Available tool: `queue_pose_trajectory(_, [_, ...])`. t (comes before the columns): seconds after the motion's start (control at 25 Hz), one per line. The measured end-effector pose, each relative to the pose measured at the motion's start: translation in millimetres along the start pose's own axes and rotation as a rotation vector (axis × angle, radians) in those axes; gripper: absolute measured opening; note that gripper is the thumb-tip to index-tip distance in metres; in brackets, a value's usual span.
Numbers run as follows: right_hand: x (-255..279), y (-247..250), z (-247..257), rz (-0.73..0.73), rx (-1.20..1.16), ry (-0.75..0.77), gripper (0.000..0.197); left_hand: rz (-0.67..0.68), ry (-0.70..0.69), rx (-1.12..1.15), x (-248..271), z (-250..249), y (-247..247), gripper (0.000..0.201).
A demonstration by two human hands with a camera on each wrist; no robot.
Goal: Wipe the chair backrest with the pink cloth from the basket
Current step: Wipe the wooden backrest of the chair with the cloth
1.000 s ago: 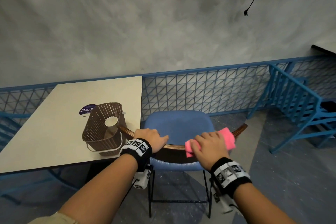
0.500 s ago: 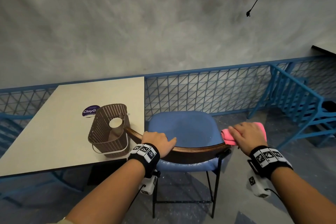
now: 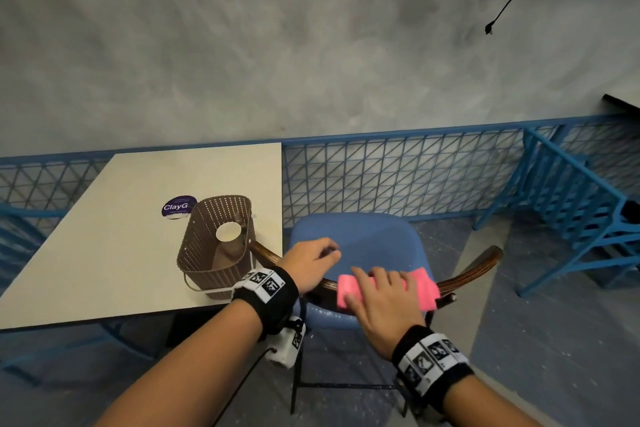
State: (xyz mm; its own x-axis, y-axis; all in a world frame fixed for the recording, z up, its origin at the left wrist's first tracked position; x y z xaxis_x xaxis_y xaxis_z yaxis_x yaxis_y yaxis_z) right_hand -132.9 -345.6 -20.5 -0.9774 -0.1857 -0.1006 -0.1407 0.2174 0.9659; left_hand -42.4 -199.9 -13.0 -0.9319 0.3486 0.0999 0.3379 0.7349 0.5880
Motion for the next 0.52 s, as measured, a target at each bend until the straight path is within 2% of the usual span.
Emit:
queue_pose_trajectory(0.08, [-13.5,9.9,27.7,0.018,0.001,0.035,0.045,-0.104,-0.012,-0.130,0.2,12.8,30.2,0.029])
queue_pose_trajectory(0.16, [-31.0,21.4,52.3,0.020,-0.014,0.073,0.042,-0.247,0.039,-0.297,6.6,35.4,66.4,0.030])
queue_pose_trajectory(0.2, [-40.4,27.4,65.1,0.028,-0.039,0.099,0.042,-0.309,0.071,-0.304,11.6,49.6,83.1,0.033])
queue_pose_trajectory(0.28, [-60.3,34.8,88.5,0.066,-0.106,0.136,0.041,-0.381,0.112,-0.213,21.1,74.7,105.5,0.037])
queue_pose_trajectory(0.4, [-92.7,42.9,123.0,0.085,-0.169,0.158,0.037,-0.357,0.121,-0.043,32.7,93.6,111.2,0.035])
queue_pose_trajectory(0.52, [-123.1,46.6,148.7,0.122,-0.216,0.145,0.036,-0.360,0.085,0.169,43.2,94.0,108.6,0.050])
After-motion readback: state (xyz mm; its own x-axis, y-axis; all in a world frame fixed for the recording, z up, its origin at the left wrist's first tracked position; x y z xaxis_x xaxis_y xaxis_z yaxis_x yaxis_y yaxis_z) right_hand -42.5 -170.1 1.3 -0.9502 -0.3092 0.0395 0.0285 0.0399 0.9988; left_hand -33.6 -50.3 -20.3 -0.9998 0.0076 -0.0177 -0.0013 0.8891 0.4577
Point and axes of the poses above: each hand's wrist, its own x-axis away from the middle knuckle, its own y-axis out of the back of the hand, z = x × y, the point moved 8 cm from there along -x, towards the middle knuckle, and after that the axes turned 14 degrees about x, right-handed, at the moved point
